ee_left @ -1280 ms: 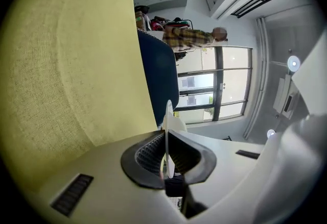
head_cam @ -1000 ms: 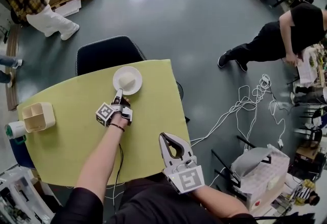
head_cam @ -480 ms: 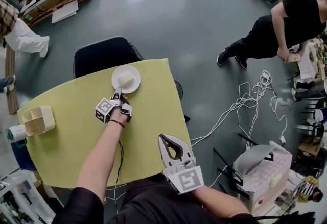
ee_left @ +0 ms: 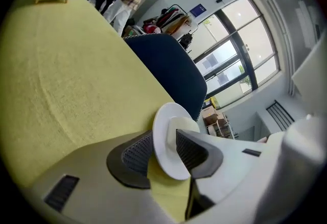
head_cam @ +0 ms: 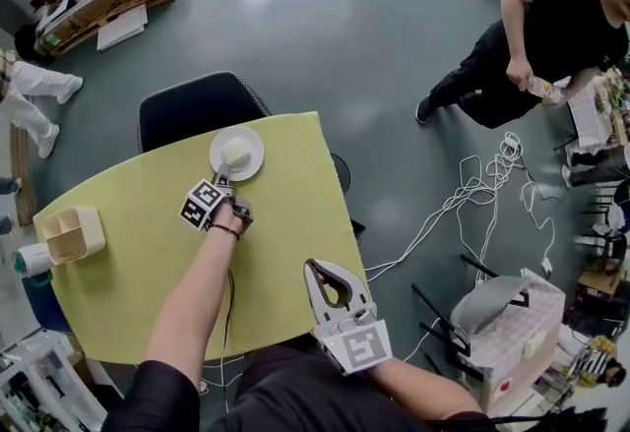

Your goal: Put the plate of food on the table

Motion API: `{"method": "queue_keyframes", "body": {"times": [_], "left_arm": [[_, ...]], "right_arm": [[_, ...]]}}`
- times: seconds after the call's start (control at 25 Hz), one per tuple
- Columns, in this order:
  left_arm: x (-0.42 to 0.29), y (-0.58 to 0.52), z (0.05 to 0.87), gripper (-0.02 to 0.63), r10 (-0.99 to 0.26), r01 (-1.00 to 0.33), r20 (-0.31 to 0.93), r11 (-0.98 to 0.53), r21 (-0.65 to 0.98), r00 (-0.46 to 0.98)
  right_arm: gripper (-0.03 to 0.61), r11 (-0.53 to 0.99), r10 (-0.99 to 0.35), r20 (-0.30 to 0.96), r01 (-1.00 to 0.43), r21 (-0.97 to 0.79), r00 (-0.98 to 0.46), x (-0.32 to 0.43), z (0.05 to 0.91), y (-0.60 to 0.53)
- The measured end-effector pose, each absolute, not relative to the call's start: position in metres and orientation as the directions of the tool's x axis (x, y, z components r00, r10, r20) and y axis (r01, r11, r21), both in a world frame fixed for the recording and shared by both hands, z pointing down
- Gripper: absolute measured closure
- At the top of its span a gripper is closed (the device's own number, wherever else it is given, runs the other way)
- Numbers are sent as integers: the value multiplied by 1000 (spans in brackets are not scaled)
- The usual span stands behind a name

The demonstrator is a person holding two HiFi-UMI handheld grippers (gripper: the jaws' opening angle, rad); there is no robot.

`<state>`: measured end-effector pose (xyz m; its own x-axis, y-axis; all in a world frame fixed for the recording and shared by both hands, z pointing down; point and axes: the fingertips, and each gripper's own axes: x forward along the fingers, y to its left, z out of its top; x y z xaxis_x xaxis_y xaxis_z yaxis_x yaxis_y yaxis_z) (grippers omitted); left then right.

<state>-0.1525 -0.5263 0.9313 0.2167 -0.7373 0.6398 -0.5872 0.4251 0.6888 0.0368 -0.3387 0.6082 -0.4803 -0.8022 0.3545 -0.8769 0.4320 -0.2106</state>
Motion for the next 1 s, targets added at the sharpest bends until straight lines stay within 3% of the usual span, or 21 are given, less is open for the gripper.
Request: {"method": "queue_keyframes", "body": {"times": [0.28, 0.52, 1.0], "left_arm": [[-165, -513, 889, 485, -803, -704, 565, 290, 648, 189], [-157, -469, 800, 601, -846, -825, 424, -33, 563, 323], [-154, -352, 618, 604, -857, -858, 231, -363, 363, 461]], "right_arm": [[566, 422, -805, 365, -884, -201, -468, 50, 616, -333], [566, 428, -809, 321, -868, -251, -492, 51, 605, -332], [566, 598, -737, 251, -779, -191, -627, 7, 555, -307]]}}
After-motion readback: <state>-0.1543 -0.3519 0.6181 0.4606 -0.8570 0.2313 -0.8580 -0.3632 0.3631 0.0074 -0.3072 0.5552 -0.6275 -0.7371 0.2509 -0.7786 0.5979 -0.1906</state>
